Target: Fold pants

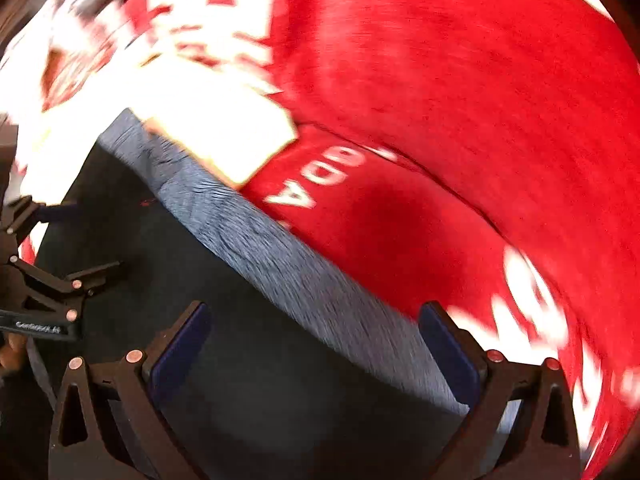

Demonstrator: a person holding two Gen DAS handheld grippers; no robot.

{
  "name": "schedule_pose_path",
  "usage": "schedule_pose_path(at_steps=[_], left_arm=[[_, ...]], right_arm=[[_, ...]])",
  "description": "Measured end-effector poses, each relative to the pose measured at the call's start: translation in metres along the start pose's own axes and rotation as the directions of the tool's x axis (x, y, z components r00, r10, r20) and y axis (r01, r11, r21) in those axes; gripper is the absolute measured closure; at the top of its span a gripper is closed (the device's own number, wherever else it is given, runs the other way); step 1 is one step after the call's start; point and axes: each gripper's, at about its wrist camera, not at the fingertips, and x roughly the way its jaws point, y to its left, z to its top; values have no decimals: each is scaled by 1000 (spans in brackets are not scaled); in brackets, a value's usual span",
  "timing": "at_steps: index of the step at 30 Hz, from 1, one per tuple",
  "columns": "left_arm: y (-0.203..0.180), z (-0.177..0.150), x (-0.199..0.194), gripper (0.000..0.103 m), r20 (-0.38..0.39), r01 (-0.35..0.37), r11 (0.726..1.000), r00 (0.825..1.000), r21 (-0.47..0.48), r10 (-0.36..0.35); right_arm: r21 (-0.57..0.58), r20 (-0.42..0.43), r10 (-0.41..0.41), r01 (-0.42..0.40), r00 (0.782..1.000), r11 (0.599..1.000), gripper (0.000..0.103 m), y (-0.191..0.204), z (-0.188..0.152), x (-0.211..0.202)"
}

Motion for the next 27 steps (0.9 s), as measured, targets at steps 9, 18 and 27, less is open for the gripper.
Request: schedule_pose_path(at_steps=[9, 18, 27], left_arm=[[4, 2, 0, 0, -14, 67, 998, 998, -11, -67], [13, 26, -19, 0, 18, 216, 965, 976, -150, -216], [20, 60, -11, 0, 42, 304, 879, 949, -366, -311]], right_arm=[[-164, -51, 178, -184, 983, 969, 23, 17, 13, 50], [-269, 31, 31, -22, 999, 963, 89, 62, 3, 2], [-318, 134, -24, 66, 991, 946, 98, 105, -37, -29]])
